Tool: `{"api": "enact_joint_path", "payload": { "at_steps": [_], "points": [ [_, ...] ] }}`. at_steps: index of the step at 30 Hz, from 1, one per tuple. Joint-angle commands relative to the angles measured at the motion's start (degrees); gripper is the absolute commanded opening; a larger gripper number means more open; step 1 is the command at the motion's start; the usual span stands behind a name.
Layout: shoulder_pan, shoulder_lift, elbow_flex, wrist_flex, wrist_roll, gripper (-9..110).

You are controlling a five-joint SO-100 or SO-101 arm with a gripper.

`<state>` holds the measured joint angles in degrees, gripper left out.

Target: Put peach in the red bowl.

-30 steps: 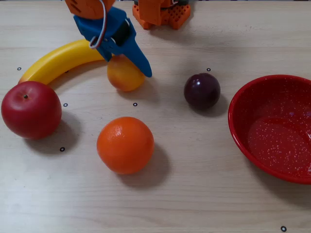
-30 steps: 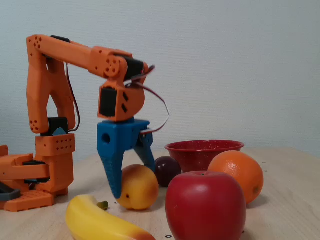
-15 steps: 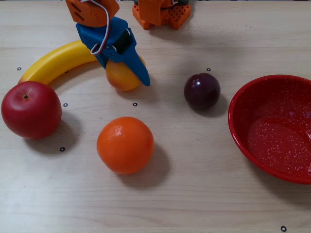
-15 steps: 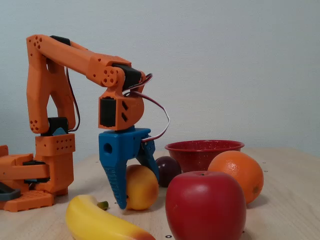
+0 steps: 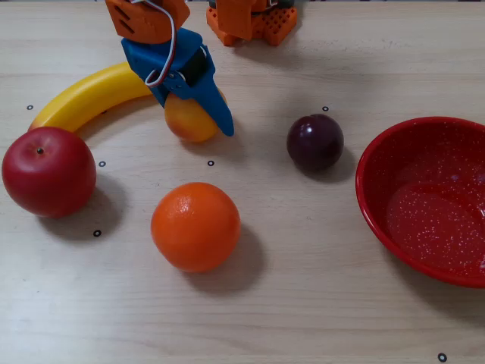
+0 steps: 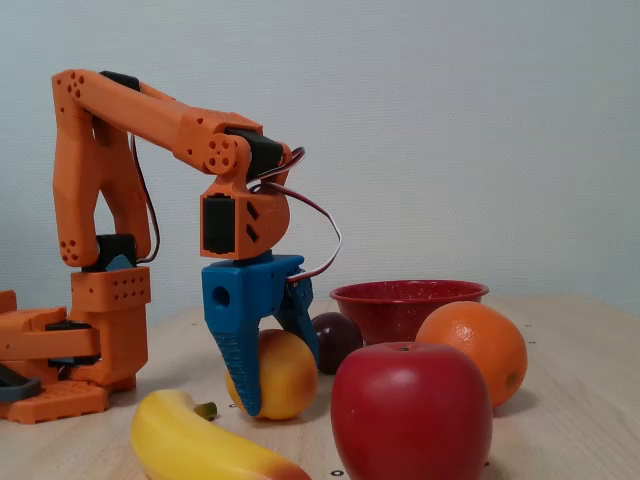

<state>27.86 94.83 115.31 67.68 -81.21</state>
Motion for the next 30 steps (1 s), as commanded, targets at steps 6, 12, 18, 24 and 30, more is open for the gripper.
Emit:
{"api": "enact_joint_path", "payload": {
  "at_steps": [6, 12, 18, 24, 30],
  "points": [
    [-0.6, 1.5, -2.2, -0.4, -1.1, 31],
    [-0.8, 1.7, -2.2, -0.3, -1.3, 28],
    [-0.8, 1.7, -2.3, -0.2, -1.6, 24],
    [-0.8, 1.8, -2.4, -0.1, -1.8, 22],
    [-1.1, 1.8, -2.9, -0.2, -1.1, 12]
  ]
}}
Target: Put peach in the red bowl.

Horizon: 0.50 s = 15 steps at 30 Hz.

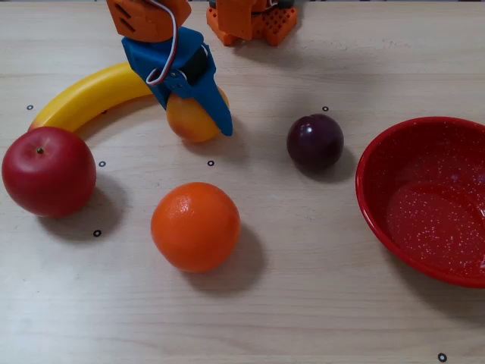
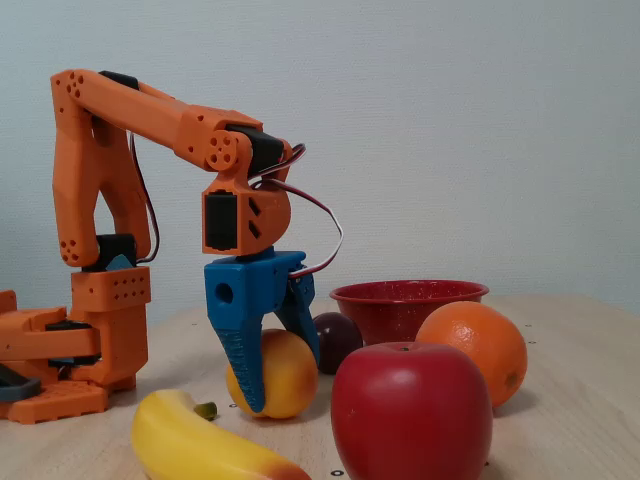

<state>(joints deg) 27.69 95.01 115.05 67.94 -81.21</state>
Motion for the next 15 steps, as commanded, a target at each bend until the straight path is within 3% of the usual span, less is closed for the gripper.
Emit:
{"api": "enact_joint_path", "payload": {
  "at_steps": [1, 3, 15],
  "points": [
    [-0.9, 1.6, -2.6, -0.5, -1.2, 7],
    [-1.0, 1.6, -2.7, -0.8, -0.6, 0],
    [-0.9, 2.4, -6.9, 4.0, -1.8, 0]
  ]
}}
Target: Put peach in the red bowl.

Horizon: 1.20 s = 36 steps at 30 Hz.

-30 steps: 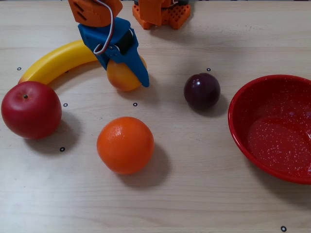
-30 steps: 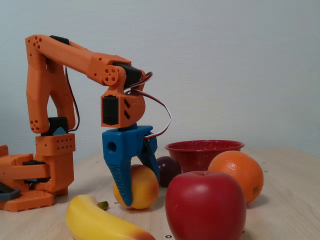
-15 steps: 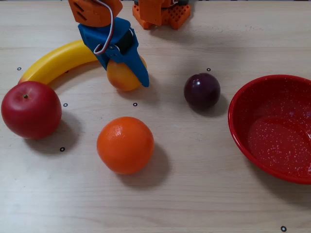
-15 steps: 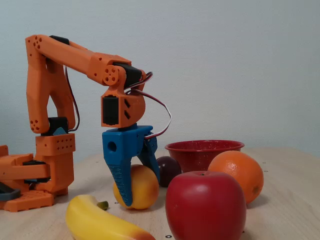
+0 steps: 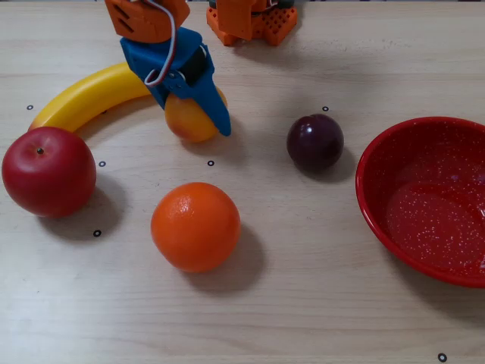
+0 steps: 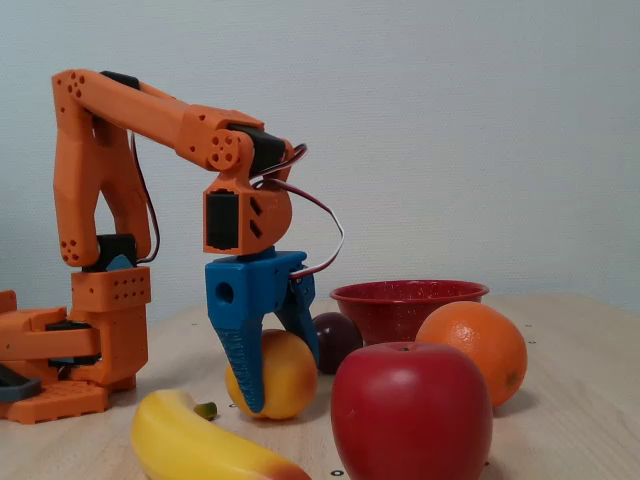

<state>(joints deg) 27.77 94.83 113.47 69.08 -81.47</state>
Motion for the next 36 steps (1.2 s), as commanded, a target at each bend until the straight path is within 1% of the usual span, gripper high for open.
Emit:
{"api": "enact_joint_path", "payload": {
  "at_steps": [1, 14, 20, 24, 28, 36],
  "points": [
    [-1.1, 2.8, -6.0, 3.0, -1.1, 0],
    [-1.4, 5.2, -19.3, 14.1, 5.4, 0],
    [-3.1, 6.4, -22.0, 15.5, 10.5, 0],
    [-5.6, 6.4, -26.6, 16.9, 18.2, 0],
    [-8.8, 6.2, -34.0, 19.5, 28.4, 0],
    [-12.7, 7.0, -47.1, 30.0, 41.0, 0]
  ]
}}
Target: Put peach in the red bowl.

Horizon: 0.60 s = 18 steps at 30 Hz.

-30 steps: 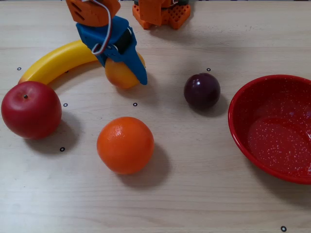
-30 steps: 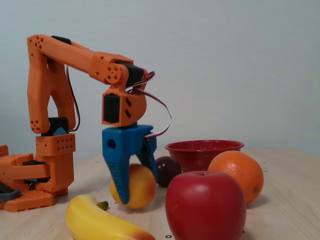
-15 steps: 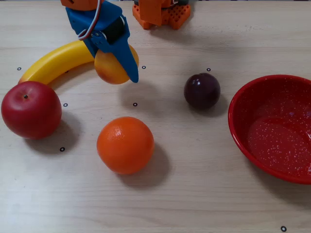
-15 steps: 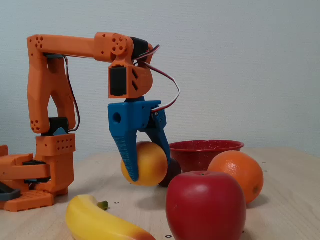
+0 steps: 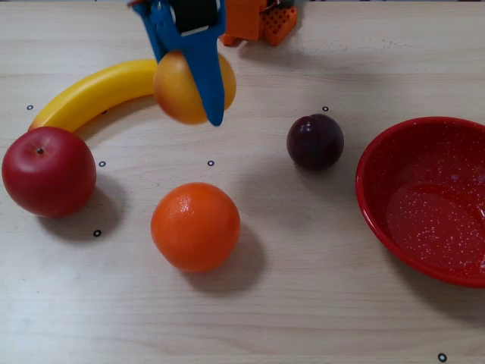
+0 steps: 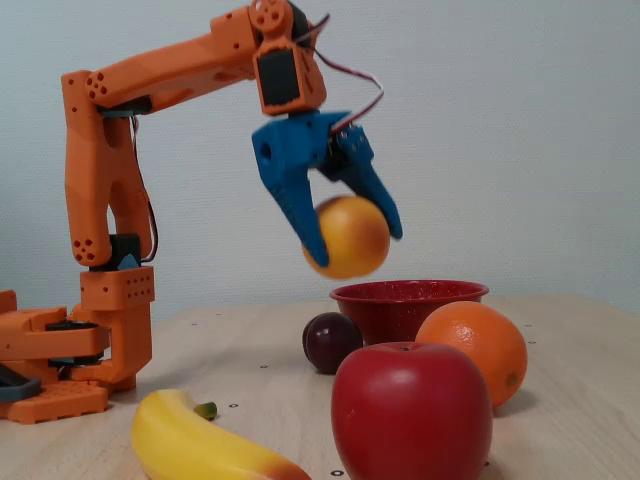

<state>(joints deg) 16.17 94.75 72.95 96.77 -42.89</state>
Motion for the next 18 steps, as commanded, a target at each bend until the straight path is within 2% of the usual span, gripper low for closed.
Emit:
{"api": "enact_joint_path", "payload": {
  "at_steps": [1, 9, 18],
  "points": [
    [-1.3, 7.3, -7.6, 3.9, 3.1, 0],
    [-3.9, 10.2, -9.6, 6.1, 7.0, 0],
    [-16.0, 9.9, -17.5, 1.7, 19.9, 0]
  ]
}}
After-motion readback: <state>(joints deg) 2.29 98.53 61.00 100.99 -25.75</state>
